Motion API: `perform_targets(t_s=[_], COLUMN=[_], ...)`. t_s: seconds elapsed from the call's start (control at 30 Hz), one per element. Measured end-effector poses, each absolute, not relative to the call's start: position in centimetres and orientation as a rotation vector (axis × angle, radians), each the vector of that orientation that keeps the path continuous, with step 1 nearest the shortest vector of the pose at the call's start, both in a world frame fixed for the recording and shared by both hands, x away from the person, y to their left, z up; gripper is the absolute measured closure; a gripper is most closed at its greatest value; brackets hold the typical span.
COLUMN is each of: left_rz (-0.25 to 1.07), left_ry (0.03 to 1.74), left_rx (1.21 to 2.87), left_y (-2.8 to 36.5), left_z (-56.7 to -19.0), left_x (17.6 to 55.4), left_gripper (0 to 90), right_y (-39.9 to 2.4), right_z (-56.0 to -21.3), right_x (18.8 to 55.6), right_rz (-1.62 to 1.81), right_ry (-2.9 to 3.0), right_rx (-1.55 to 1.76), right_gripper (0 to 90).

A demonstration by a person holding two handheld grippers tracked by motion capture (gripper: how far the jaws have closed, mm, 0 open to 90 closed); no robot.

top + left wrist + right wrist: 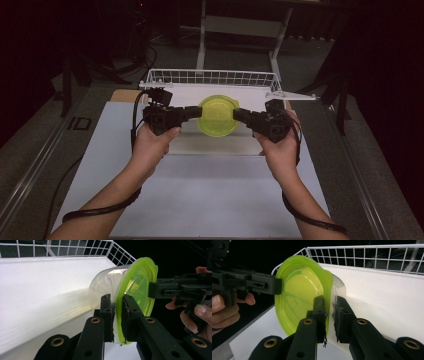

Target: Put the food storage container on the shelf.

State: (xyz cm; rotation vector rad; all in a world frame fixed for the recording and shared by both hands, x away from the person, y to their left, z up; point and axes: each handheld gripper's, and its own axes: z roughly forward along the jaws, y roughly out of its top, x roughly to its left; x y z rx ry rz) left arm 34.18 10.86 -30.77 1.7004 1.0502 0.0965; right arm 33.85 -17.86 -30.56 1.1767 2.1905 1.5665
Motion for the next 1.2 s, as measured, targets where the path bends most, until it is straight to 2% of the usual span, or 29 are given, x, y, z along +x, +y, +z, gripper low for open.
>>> perform_targets(t_s=[0.57,0.73,0.83,1.1,1.2], left_rz=[0.125,0.165,0.174,0.176,0.184], left_ry=[1.102,1.112,1.121,1.147,1.165], left_rx=[1.697,1.693,1.702,1.672,1.662], left_y=[10.4,10.2,10.2,10.3,10.4], left_z=[-30.9,-30.7,-30.9,-31.3,-31.5], left_x=[37.1,37.5,37.9,38.9,39.3], left_gripper=[79.5,71.0,71.0,70.6,67.7], right_y=[-17.9,-17.6,-17.7,-17.4,-17.3], right_z=[-31.3,-31.1,-31.0,-30.8,-30.6], right_x=[37.7,38.6,39.2,39.9,39.9], right_rz=[1.587,1.586,1.569,1.577,1.557], right_ry=[2.204,2.221,2.22,2.203,2.192], right_rx=[1.357,1.431,1.48,1.502,1.495], right_gripper=[80.6,80.5,79.6,67.1,65.9])
